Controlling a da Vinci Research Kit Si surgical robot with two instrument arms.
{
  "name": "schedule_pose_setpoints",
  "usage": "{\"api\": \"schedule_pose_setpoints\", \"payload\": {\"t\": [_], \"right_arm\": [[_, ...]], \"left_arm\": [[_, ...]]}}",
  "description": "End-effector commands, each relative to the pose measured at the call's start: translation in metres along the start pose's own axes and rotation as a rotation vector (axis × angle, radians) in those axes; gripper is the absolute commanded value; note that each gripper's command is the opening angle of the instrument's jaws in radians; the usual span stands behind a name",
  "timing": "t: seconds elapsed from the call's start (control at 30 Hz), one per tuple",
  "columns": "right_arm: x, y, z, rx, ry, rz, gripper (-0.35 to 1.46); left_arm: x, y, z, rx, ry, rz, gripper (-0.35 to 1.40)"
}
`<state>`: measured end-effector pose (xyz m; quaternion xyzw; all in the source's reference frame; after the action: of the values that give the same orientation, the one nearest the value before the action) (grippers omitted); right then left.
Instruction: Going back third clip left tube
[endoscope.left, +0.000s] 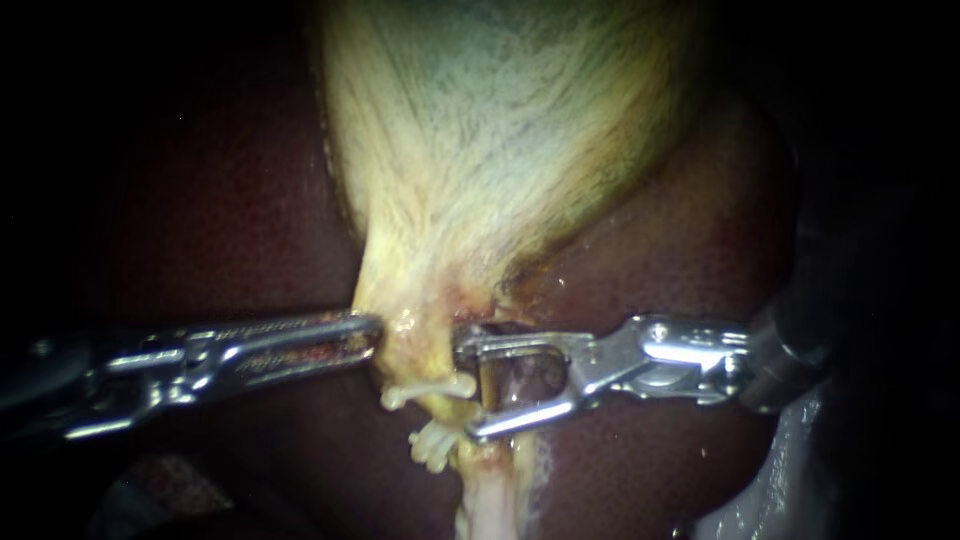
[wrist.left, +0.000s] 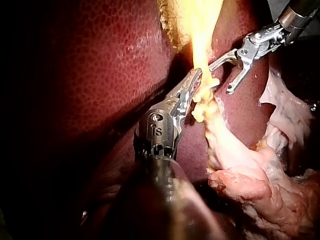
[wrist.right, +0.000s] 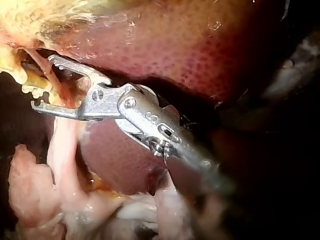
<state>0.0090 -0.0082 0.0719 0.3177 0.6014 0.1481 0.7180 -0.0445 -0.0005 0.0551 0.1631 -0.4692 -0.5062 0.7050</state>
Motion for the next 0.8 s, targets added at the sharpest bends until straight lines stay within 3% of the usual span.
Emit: {"api": "schedule_pose_setpoints", "payload": {"t": [0.03,0.47,0.67,0.8], "right_arm": [[0.0004,-0.0001,-0.0007,-0.004,0.003,0.003,0.60],[0.0037,-0.0009,-0.0081,-0.040,-0.044,-0.099,0.60],[0.0044,-0.0012,-0.0085,-0.047,-0.045,-0.107,0.60],[0.0044,-0.0014,-0.0084,-0.047,-0.045,-0.107,0.60]], "left_arm": [[0.0000,0.0001,0.0001,0.000,0.001,0.000,-0.35],[0.0003,0.0007,0.0006,0.000,0.000,0.001,-0.35],[0.0010,0.0014,0.0020,-0.003,-0.003,0.005,-0.35],[0.0021,0.0022,0.0040,-0.020,0.017,0.012,-0.35]]}}
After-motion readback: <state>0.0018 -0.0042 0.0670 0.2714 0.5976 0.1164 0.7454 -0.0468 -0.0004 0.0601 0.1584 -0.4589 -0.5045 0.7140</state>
